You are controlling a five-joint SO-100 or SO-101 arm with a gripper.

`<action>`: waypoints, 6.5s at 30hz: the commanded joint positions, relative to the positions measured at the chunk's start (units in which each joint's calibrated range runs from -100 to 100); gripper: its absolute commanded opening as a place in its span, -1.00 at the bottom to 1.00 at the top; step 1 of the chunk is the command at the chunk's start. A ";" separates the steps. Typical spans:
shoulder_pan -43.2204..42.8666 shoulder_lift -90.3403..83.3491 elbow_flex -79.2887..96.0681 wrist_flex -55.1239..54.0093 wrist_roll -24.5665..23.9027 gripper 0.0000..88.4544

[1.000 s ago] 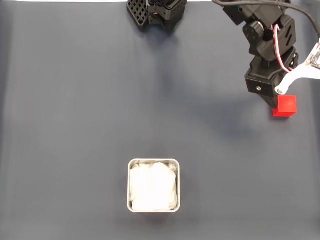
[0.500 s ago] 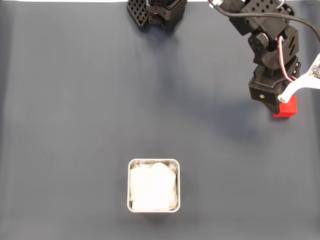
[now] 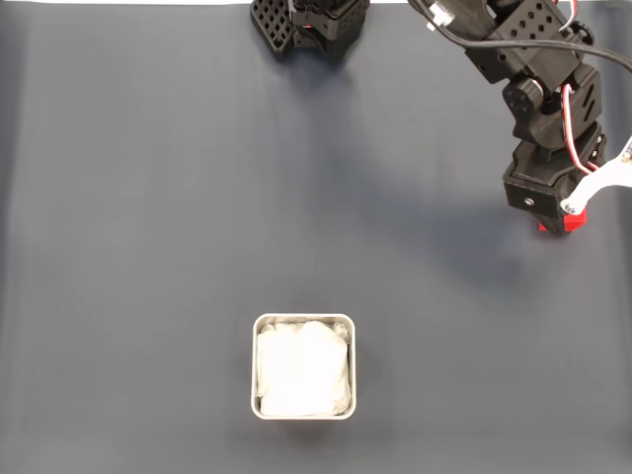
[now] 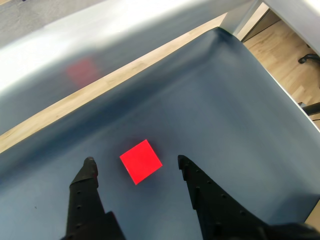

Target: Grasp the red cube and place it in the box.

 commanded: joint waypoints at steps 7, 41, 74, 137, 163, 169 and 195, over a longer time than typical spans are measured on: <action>-1.70 0.99 -2.57 -1.17 -1.03 -0.14; -2.20 5.23 -3.67 -3.06 -0.24 -0.13; -4.61 1.16 3.17 -2.65 -1.51 -0.13; -2.84 0.73 7.01 -6.42 -0.78 -0.44; -2.76 1.68 6.46 -6.42 0.29 -0.66; -2.69 1.68 5.91 -6.17 0.39 -0.70; 3.06 -11.49 5.55 1.12 -0.10 -0.72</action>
